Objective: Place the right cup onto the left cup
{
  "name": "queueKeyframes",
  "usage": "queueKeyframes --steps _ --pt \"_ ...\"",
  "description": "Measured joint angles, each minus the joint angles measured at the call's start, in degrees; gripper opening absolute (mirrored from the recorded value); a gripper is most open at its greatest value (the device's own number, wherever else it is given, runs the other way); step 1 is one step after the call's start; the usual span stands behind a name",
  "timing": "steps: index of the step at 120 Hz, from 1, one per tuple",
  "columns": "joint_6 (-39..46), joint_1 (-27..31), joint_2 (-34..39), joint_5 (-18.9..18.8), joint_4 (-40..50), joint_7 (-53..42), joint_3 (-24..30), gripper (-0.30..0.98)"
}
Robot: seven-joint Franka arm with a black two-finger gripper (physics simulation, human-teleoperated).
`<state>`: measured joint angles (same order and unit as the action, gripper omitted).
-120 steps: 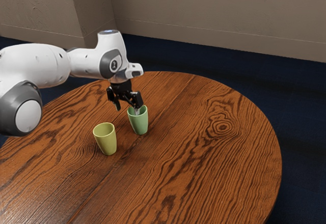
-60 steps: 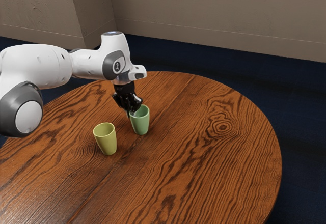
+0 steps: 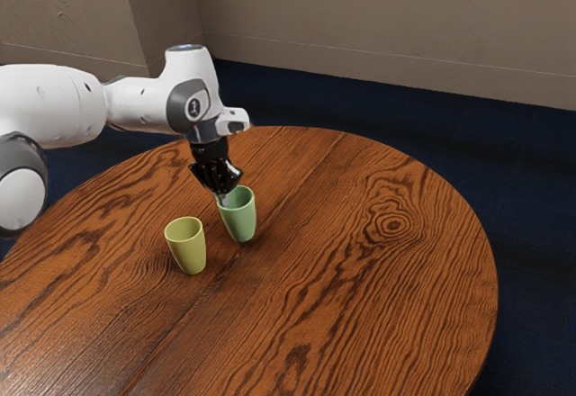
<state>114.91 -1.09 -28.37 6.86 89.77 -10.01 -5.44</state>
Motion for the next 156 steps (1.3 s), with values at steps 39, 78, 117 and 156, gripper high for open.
queueKeyframes --steps 39,78,117,156 --pt "-2.0 0.7 17.6 -0.6 13.0 1.3 -0.1 -0.1" --pt "-2.5 3.2 21.5 -1.3 17.8 1.9 -0.1 -0.1" --pt "-2.7 5.2 22.2 -1.3 18.6 1.9 -0.2 -0.1" --pt "-2.5 5.5 21.7 -1.3 18.9 1.7 -1.5 -0.1"
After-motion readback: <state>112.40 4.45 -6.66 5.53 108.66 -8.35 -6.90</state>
